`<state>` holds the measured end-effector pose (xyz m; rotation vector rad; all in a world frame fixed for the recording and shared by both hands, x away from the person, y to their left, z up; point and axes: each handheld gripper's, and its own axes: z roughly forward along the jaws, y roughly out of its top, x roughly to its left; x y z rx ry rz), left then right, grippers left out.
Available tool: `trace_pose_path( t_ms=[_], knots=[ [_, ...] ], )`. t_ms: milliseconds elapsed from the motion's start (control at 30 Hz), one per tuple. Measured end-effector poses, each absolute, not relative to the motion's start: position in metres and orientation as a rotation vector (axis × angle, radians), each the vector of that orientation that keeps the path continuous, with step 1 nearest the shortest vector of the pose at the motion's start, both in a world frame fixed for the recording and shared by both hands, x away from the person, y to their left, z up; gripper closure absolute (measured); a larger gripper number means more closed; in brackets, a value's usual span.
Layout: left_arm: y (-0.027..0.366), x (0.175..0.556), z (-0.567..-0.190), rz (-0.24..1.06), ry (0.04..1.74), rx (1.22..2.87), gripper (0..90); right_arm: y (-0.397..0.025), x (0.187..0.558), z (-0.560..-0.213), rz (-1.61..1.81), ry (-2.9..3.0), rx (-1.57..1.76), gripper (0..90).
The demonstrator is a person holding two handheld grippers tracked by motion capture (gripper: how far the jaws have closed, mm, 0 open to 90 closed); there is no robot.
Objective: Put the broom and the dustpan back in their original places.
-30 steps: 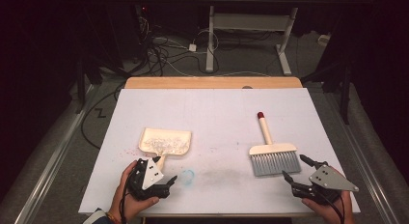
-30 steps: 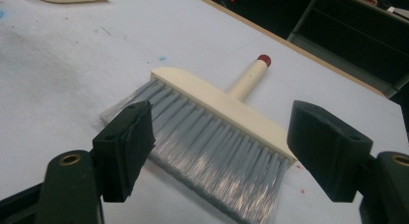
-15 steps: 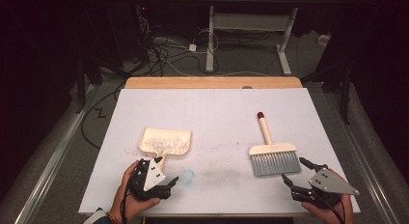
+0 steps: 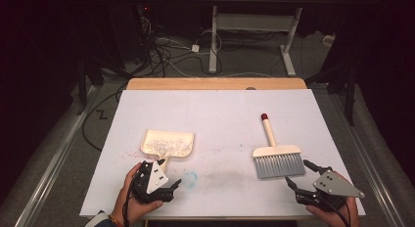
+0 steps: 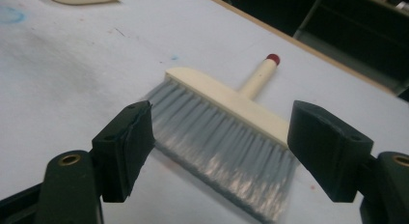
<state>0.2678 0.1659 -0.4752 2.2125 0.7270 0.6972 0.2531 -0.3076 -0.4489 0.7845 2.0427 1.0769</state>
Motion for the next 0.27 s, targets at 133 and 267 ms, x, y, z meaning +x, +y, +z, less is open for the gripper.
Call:
trace_pose_path(
  t_ms=[133,267],
  knots=[
    [0.1651,0.2678,-0.4747,0.702,0.72,2.218,17.0,-0.3066,0.2544,-0.4485,1.091,2.048,0.799,24.3],
    [0.1635,0.2675,-0.4735,0.72,0.725,2.207,17.0,-0.3044,0.2539,-0.4499,1.077,2.057,0.777,23.9]
  ],
)
